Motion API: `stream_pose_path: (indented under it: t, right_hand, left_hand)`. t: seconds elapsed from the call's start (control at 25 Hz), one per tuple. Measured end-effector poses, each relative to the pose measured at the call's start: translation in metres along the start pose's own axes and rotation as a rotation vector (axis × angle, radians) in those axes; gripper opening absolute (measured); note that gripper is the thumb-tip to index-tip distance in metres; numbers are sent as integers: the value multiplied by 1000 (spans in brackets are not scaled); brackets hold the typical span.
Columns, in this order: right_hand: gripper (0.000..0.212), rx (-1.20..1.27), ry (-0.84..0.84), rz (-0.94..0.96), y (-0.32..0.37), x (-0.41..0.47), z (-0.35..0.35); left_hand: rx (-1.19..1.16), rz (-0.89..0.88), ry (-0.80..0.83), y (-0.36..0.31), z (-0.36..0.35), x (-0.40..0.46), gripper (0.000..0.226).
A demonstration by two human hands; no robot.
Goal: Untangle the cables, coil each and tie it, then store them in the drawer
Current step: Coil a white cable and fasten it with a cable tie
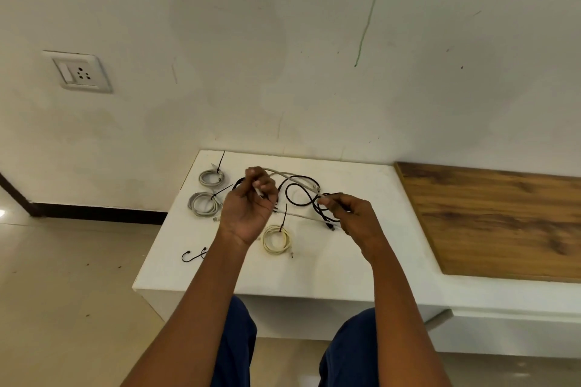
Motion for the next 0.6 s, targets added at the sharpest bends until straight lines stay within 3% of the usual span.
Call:
stream_pose_path:
  t: [0.16,0.24,0.48,0.6]
  right_hand:
    - [11,-148,-23,35,-2,-2,16]
    - [10,-149,26,58,1,-4,18]
    - [14,-158,319,61,14,-13,1]
    - [15,-85,353,85,20,-15,-1]
  left_hand:
    - [-206,-220,-146,-34,9,3,42]
    - [-179,-269,-244,-38,14,3,40]
    - [213,-329,-430,-18,26,11,31]
    - [579,-332,-478,-4,29,15,27]
Point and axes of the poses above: each hand's wrist, its own x-axis towards the middle knuckle, its own z-axis out of the back of the hand, y = z × x, the point moved 3 cm from there along x, towards the middle knuckle, and after that the axes turned 1 degree about -x, right-handed, at the moved point
